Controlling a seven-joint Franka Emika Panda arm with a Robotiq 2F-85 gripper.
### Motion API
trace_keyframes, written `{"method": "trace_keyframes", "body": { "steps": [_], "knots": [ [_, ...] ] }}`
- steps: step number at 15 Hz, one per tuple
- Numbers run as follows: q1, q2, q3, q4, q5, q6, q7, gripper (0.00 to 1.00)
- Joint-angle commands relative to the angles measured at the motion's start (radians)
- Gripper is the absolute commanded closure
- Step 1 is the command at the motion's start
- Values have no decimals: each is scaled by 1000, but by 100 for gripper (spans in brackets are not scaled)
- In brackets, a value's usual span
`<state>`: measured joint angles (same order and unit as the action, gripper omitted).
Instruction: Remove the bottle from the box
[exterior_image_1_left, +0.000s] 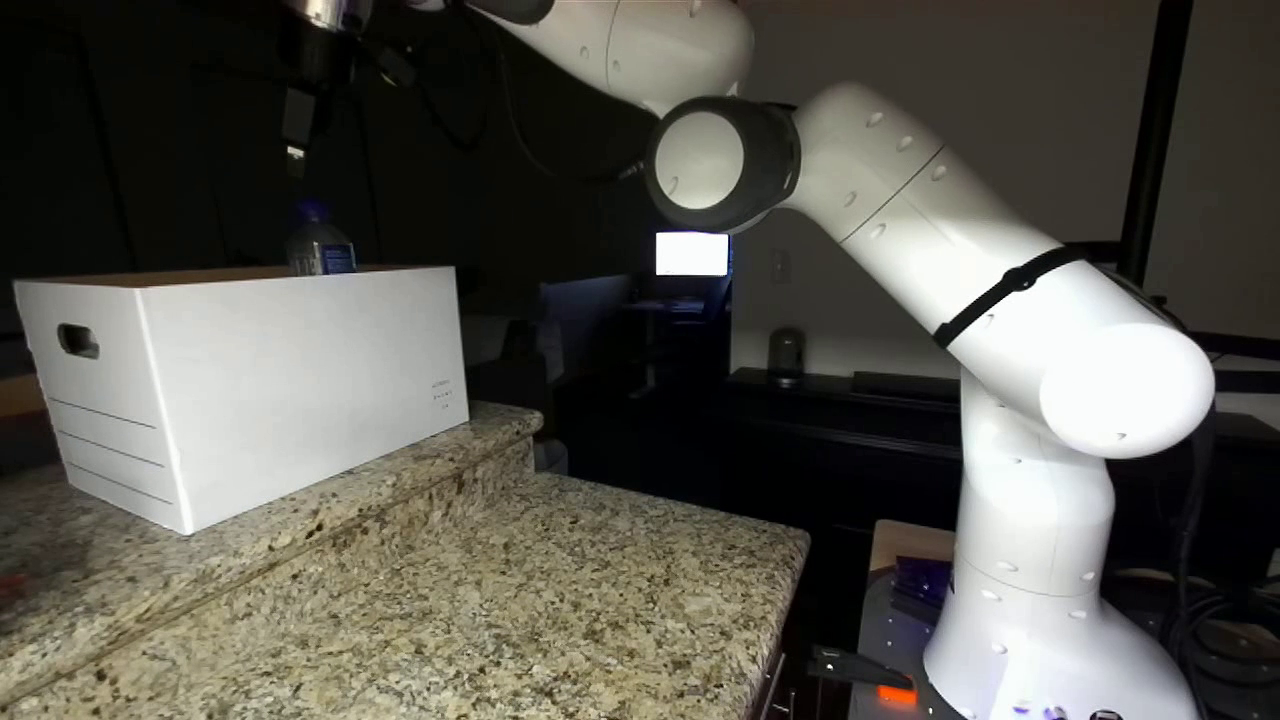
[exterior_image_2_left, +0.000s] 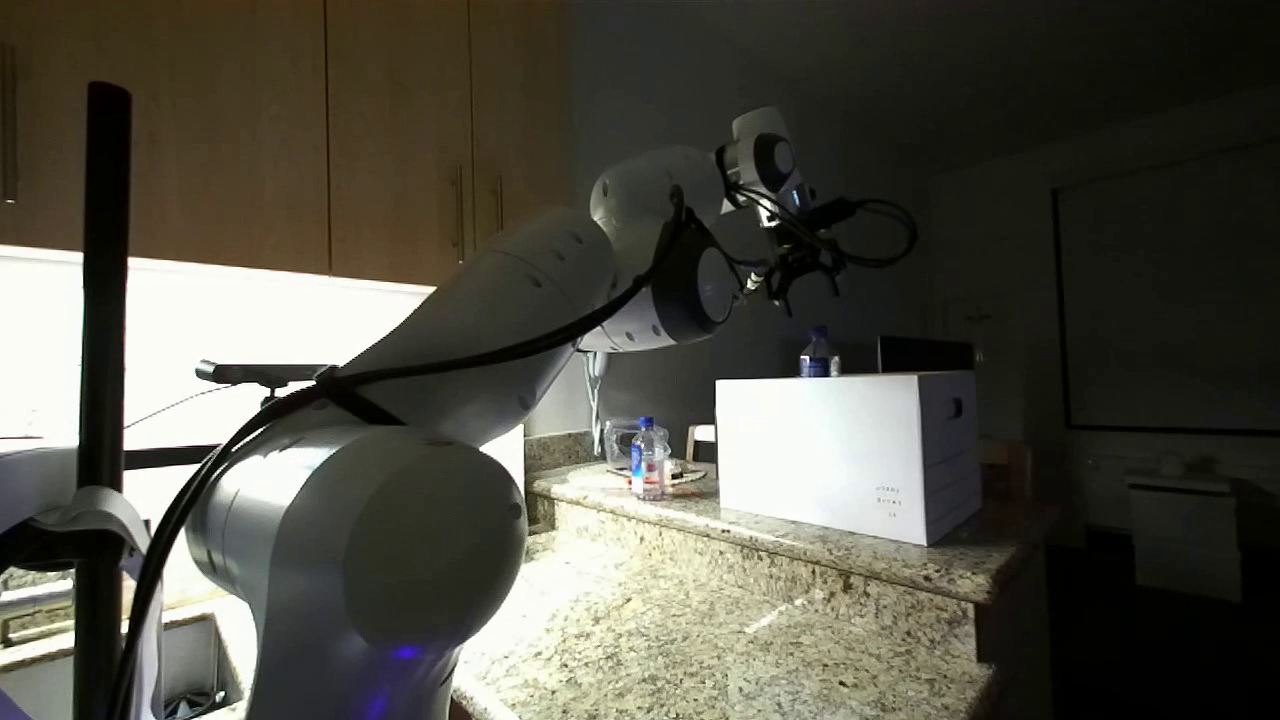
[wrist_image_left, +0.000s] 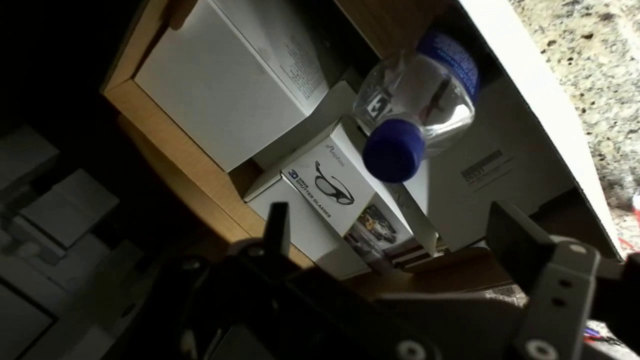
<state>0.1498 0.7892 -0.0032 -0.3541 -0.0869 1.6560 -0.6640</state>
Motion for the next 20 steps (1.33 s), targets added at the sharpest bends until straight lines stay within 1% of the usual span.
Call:
{"method": "trace_keyframes", "body": {
  "steps": [1, 11, 12, 13, 14, 15, 16, 17, 19, 20],
  "knots": [
    [-16, 3, 13, -22, 7, 42, 34, 0],
    [-47, 35, 59, -29, 57, 20, 85, 0],
    [-52, 37, 65, -29, 64, 20, 87, 8],
    [-56, 39, 68, -29, 72, 19, 89, 17],
    [-61, 40, 71, -29, 79, 17, 91, 33],
    [-66, 42, 76, -28, 87, 17, 92, 41],
    [-70, 44, 79, -28, 94, 15, 94, 44],
    [-75, 45, 83, -29, 100, 14, 97, 50],
    [-82, 48, 89, -28, 111, 13, 102, 51],
    [-85, 49, 91, -28, 114, 11, 104, 54]
  ]
}}
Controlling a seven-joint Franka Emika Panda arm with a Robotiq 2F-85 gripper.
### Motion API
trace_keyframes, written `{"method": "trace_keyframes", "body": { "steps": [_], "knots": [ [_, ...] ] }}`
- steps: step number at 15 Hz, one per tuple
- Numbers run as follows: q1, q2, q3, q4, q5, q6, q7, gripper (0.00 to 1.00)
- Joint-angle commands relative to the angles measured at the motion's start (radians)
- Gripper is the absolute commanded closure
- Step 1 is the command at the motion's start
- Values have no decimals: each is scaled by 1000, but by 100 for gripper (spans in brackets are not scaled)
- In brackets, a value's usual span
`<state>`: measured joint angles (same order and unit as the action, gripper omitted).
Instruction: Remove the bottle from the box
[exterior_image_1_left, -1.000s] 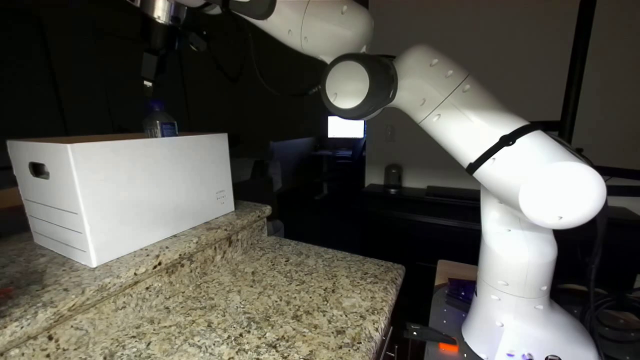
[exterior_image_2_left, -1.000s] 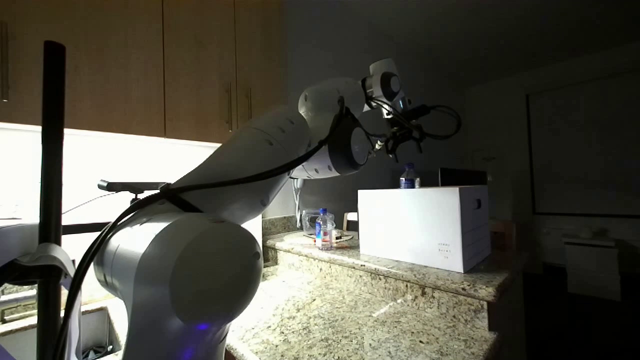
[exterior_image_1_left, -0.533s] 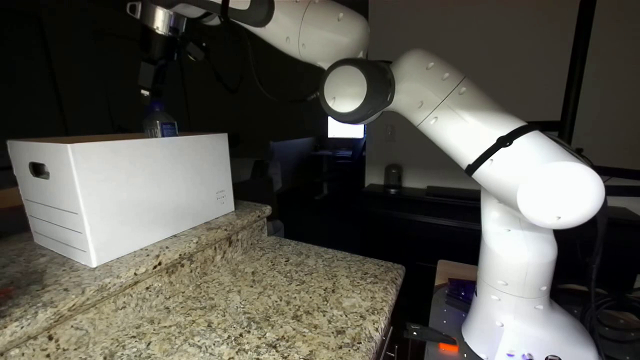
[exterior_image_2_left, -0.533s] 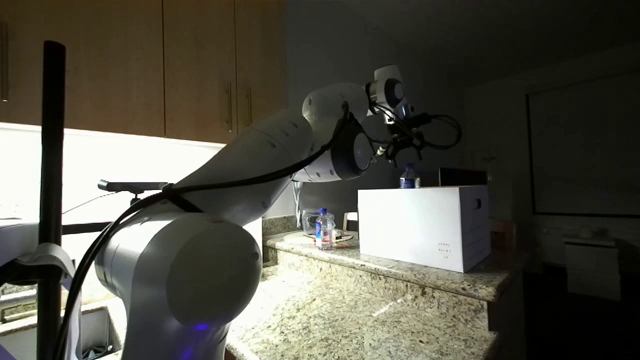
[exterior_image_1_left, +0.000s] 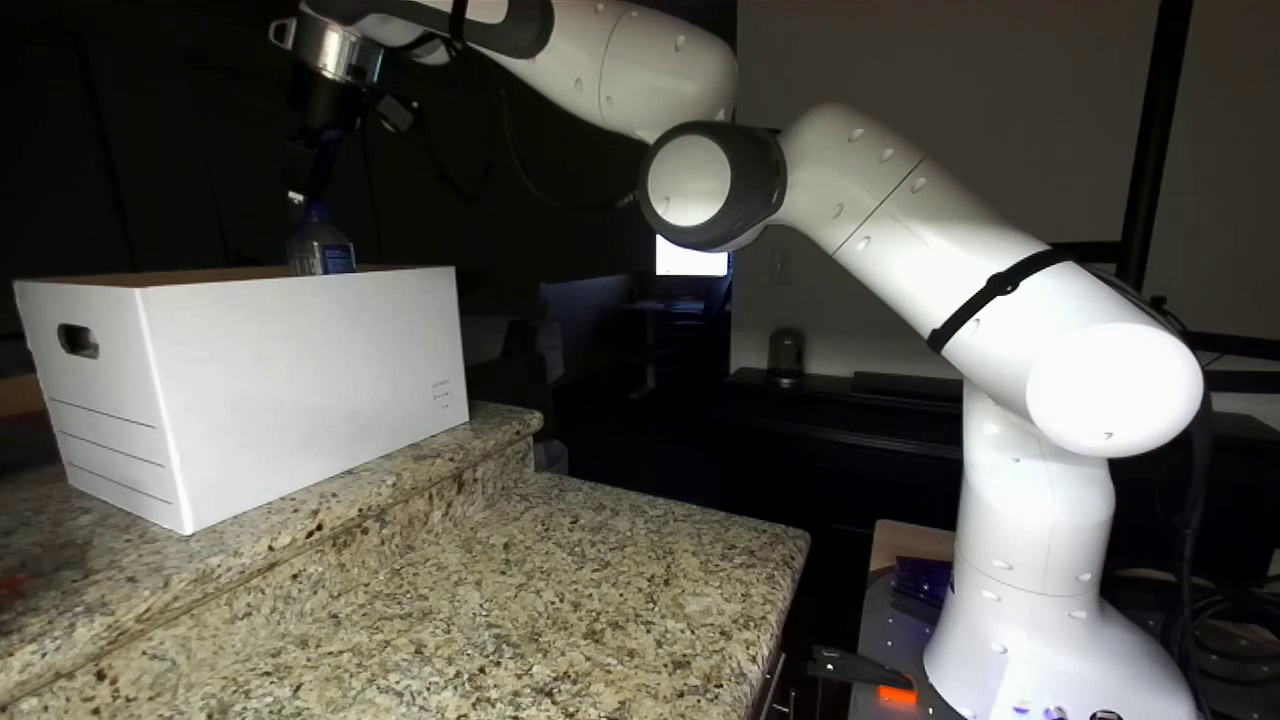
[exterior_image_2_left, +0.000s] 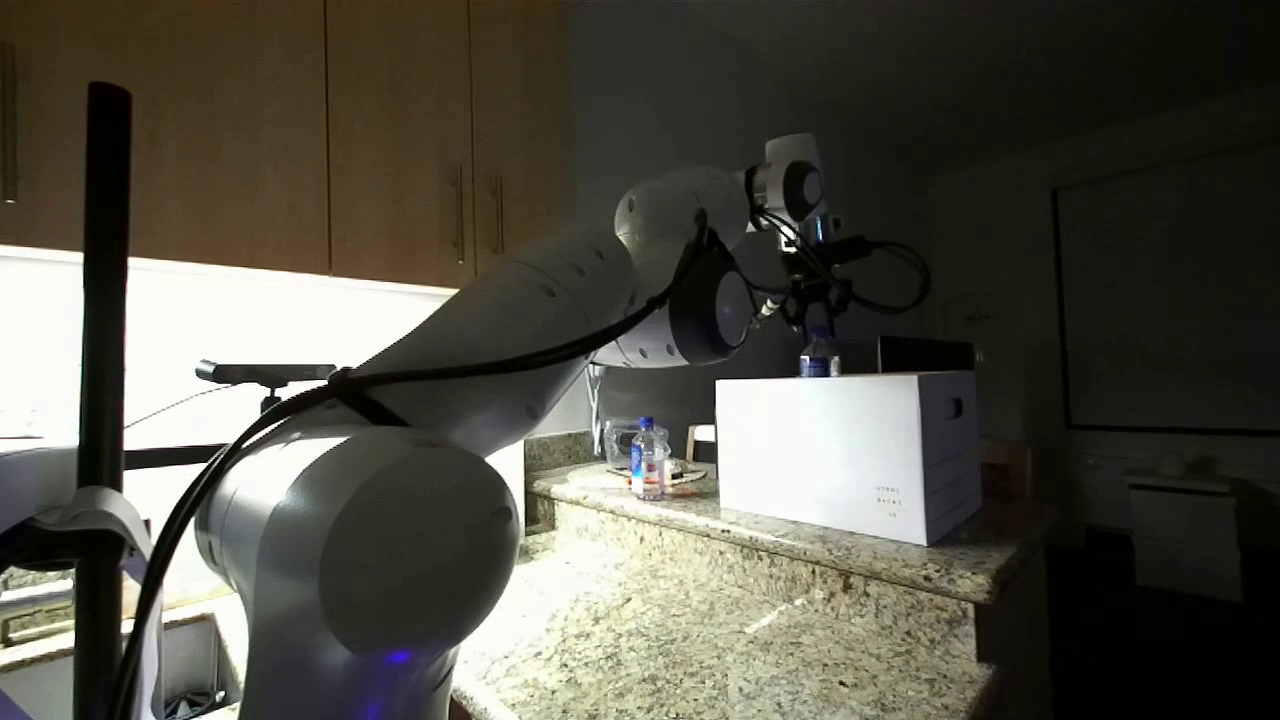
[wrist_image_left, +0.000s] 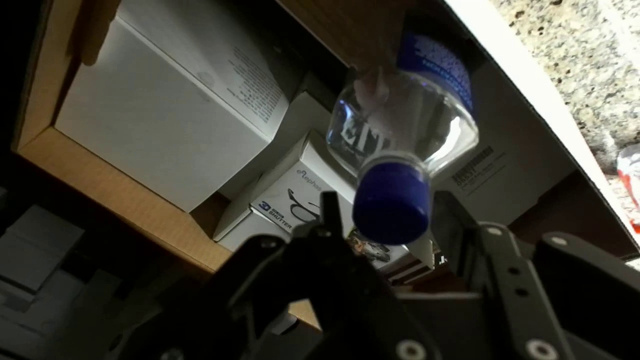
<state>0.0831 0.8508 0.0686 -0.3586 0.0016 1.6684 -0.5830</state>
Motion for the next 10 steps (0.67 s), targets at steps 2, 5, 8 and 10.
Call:
{"method": "trace_keyframes", "body": {
  "steps": [2, 5, 8, 10],
  "knots": [
    [-21, -10, 22, -23, 31, -2, 25, 51],
    [-24, -8, 28, -23, 39, -9, 24, 76],
    [-25, -10, 35, -25, 44, -20, 23, 92],
    [-23, -12, 36, -25, 45, -29, 25, 92]
  ]
}}
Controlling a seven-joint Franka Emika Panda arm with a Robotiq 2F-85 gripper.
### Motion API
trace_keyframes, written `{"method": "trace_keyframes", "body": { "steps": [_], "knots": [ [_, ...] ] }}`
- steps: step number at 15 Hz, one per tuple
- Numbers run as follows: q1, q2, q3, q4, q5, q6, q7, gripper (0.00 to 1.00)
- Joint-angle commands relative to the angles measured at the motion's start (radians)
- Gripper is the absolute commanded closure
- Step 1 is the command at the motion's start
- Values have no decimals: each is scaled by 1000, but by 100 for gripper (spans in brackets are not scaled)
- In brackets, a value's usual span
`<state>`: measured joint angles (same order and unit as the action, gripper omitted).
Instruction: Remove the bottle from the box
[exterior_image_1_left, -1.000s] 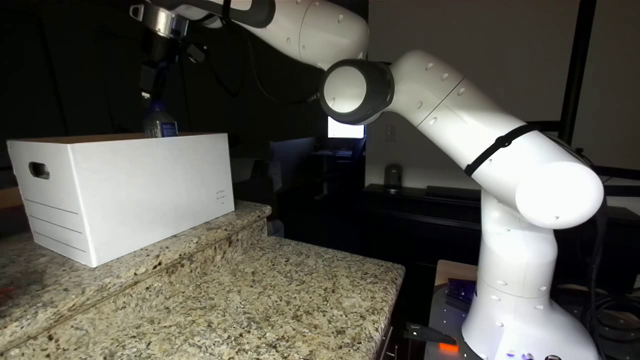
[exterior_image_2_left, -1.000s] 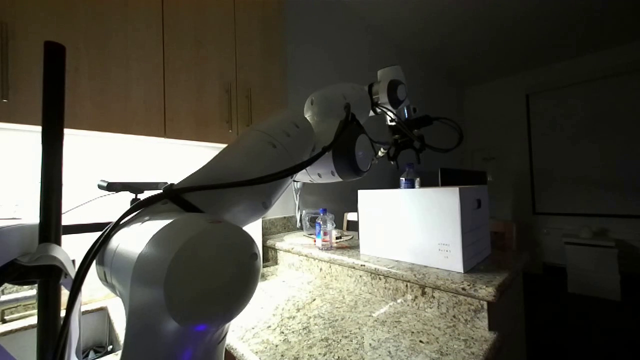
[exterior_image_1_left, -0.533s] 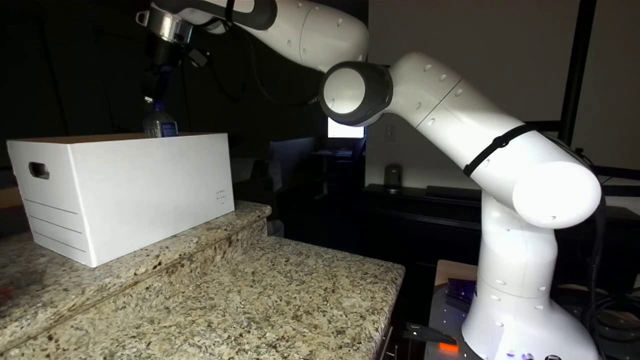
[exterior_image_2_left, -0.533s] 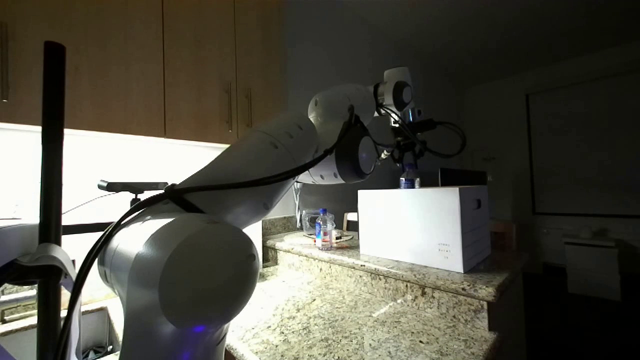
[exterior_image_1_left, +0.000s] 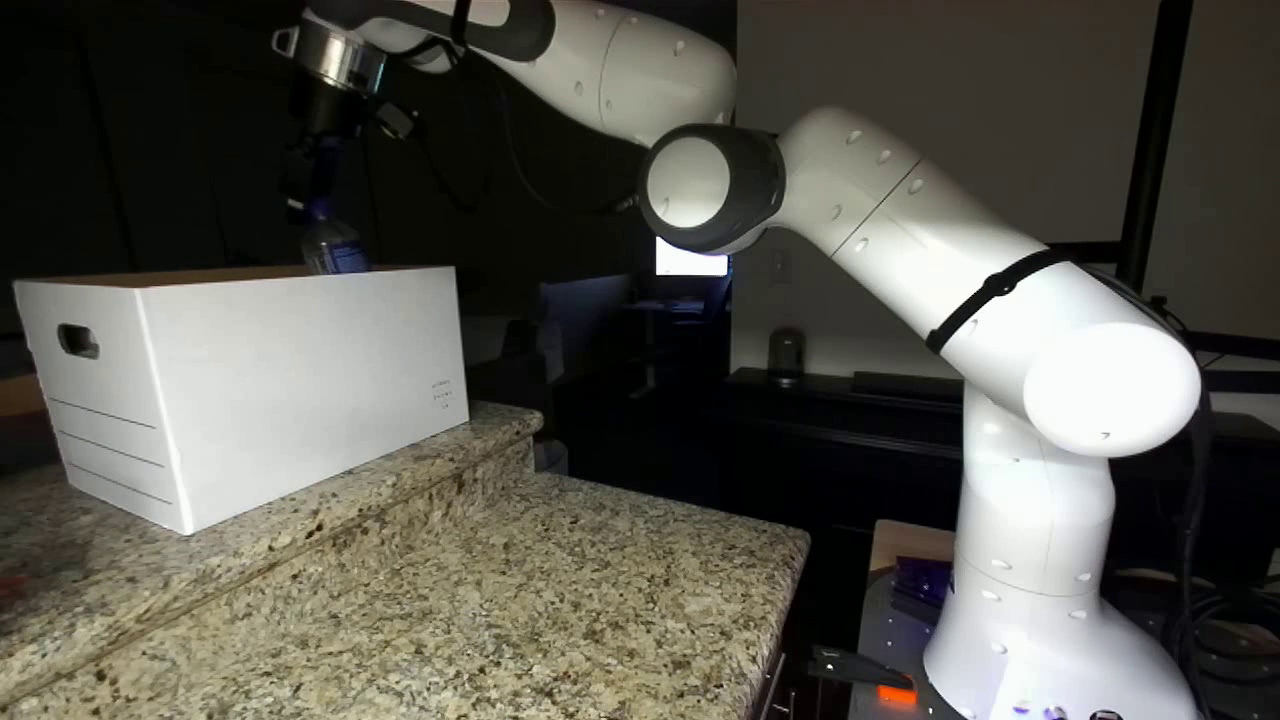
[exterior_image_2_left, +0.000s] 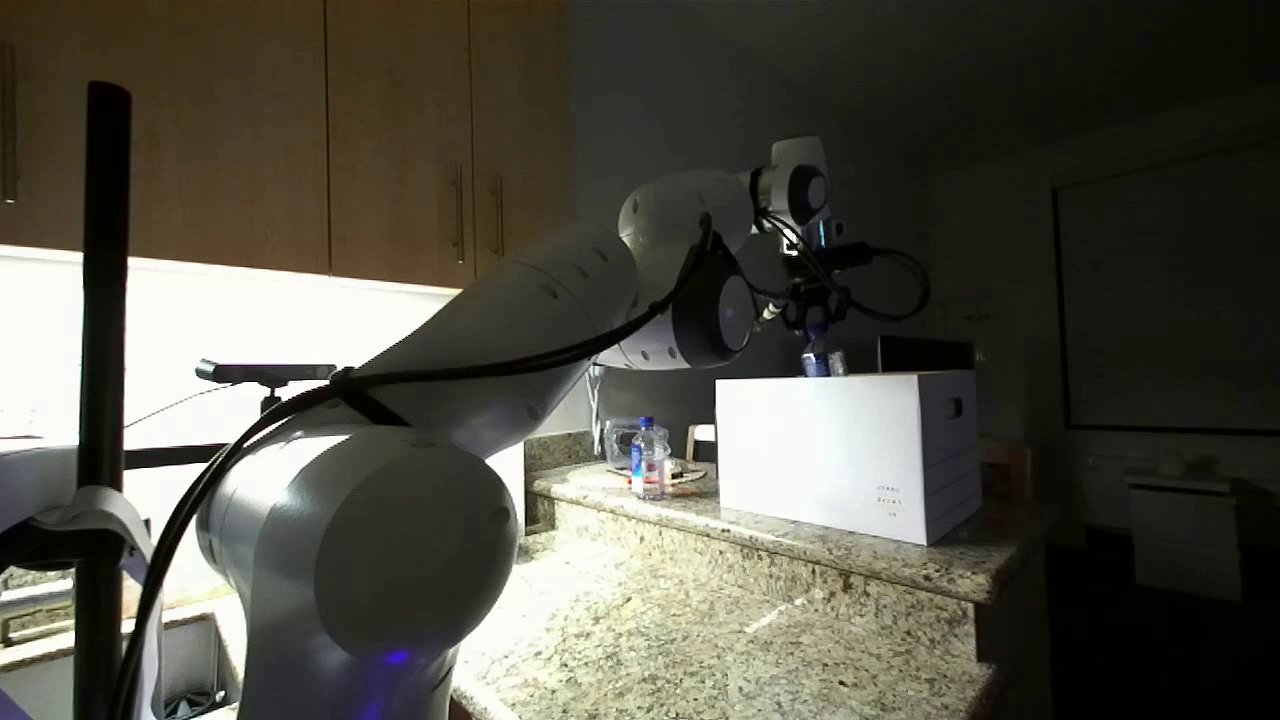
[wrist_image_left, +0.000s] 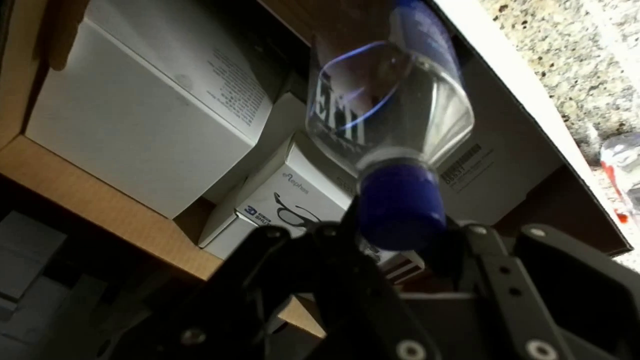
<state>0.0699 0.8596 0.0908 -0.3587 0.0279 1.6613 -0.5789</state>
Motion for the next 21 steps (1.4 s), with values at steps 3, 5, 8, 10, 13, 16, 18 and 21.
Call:
{"method": "trace_keyframes", "body": {
  "steps": [3, 5, 8, 10, 13, 16, 18, 21],
  "knots": [
    [-7, -25, 15, -24, 19, -33, 20, 94],
    [-5, -27, 14, -22, 17, -35, 21, 94],
    [-3, -32, 13, -21, 14, -38, 19, 68],
    [-1, -35, 12, -21, 12, -41, 20, 59],
    [0, -41, 11, -22, 11, -49, 23, 39],
    [-3, -48, 11, -23, 12, -64, 29, 20],
    [-7, -52, 12, -23, 15, -79, 33, 7],
    [-13, -58, 14, -21, 19, -98, 42, 0]
  ]
}}
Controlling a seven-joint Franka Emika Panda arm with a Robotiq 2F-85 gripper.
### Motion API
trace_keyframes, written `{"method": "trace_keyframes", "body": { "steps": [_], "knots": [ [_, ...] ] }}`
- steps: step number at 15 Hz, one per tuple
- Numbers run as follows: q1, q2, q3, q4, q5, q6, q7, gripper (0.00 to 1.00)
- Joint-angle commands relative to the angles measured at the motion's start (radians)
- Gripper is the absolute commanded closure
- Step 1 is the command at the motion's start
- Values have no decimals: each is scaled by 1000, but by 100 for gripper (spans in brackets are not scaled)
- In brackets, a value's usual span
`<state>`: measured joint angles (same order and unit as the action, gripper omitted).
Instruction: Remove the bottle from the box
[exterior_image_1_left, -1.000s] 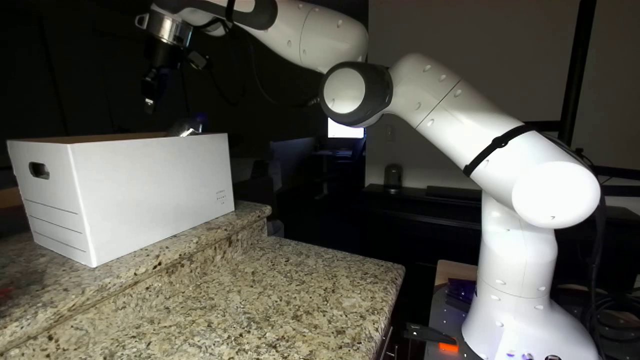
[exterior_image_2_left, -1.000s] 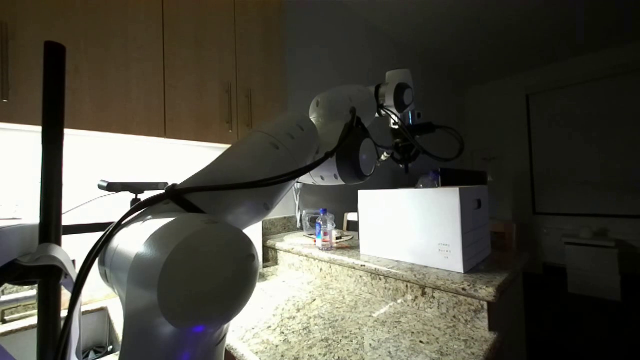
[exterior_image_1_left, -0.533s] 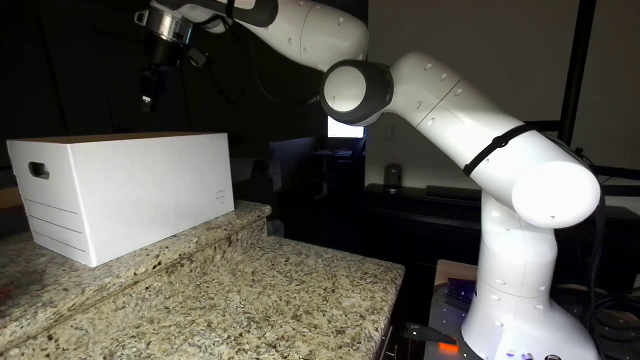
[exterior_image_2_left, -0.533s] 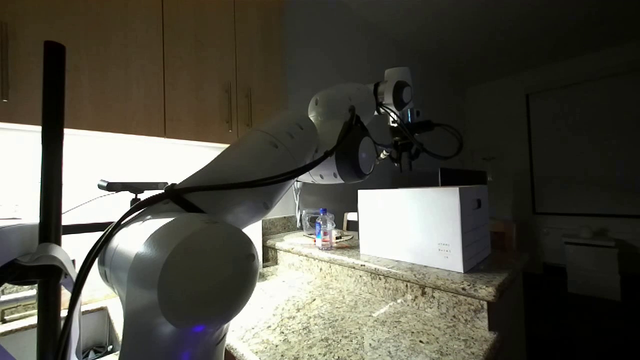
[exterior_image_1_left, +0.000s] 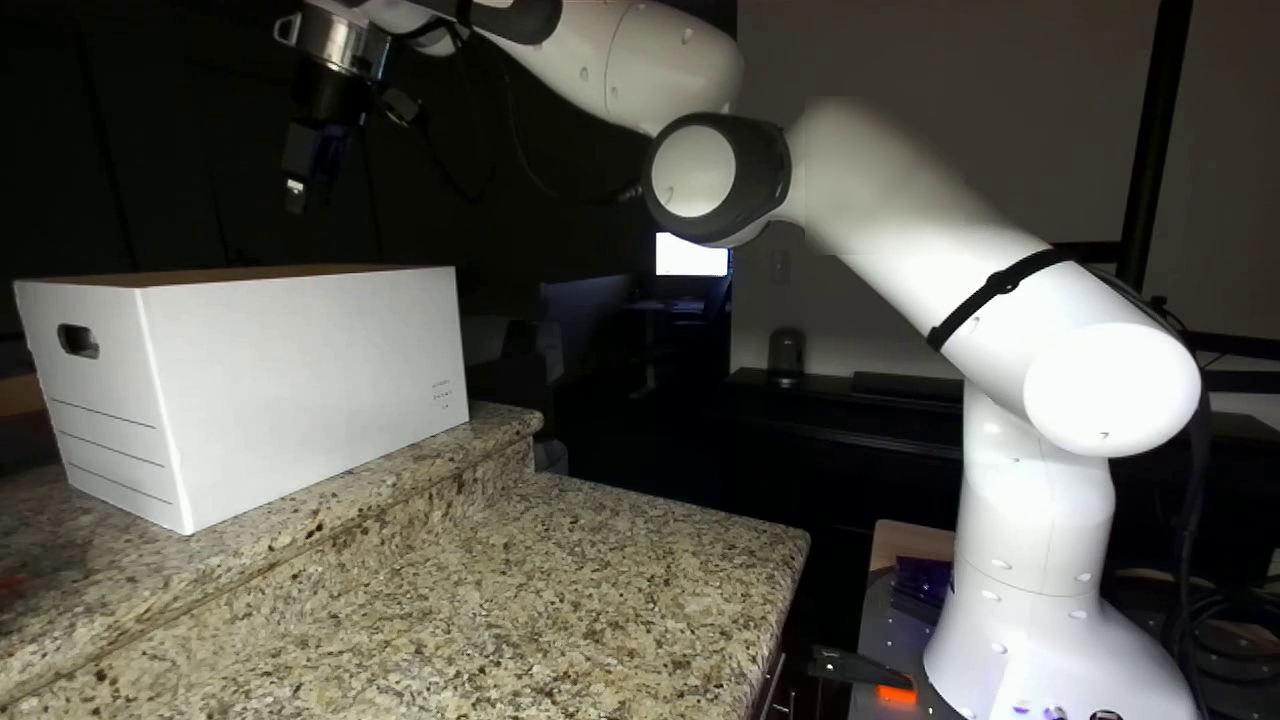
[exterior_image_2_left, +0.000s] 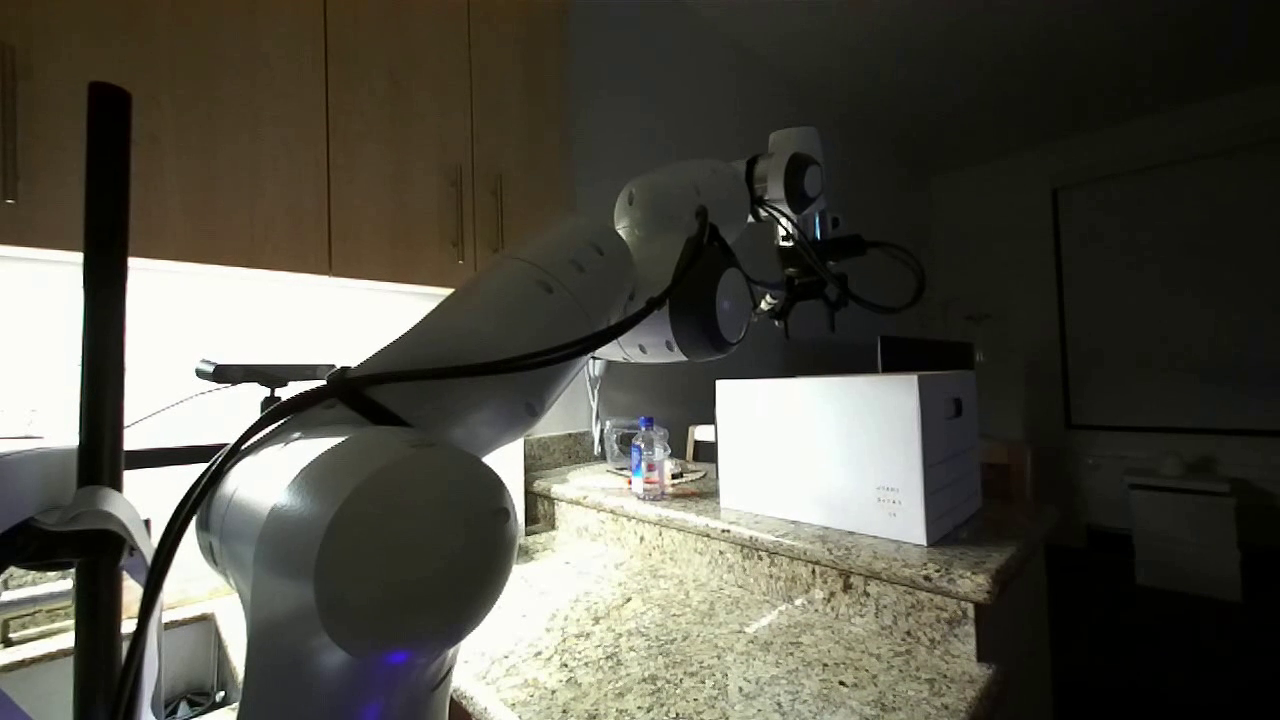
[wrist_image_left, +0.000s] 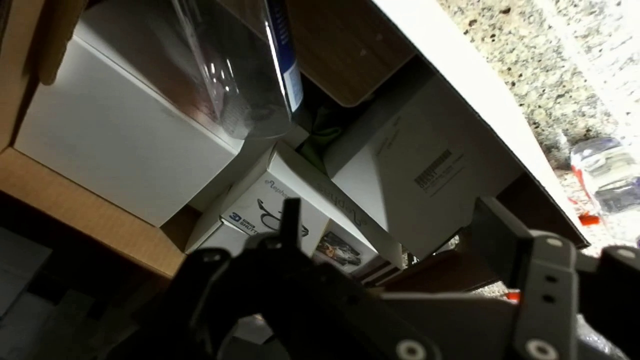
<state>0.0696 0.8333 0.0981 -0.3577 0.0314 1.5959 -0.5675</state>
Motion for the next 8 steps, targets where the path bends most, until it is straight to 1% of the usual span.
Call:
{"method": "trace_keyframes", "body": {
  "steps": [1, 4, 6, 8],
  "knots": [
    [-16, -35, 10, -22, 21, -42, 35, 0],
    [-47, -58, 65, -30, 106, -153, 56, 0],
    [-62, -79, 81, -26, 144, -235, 101, 0],
    [-70, -112, 80, -26, 160, -327, 180, 0]
  ]
}}
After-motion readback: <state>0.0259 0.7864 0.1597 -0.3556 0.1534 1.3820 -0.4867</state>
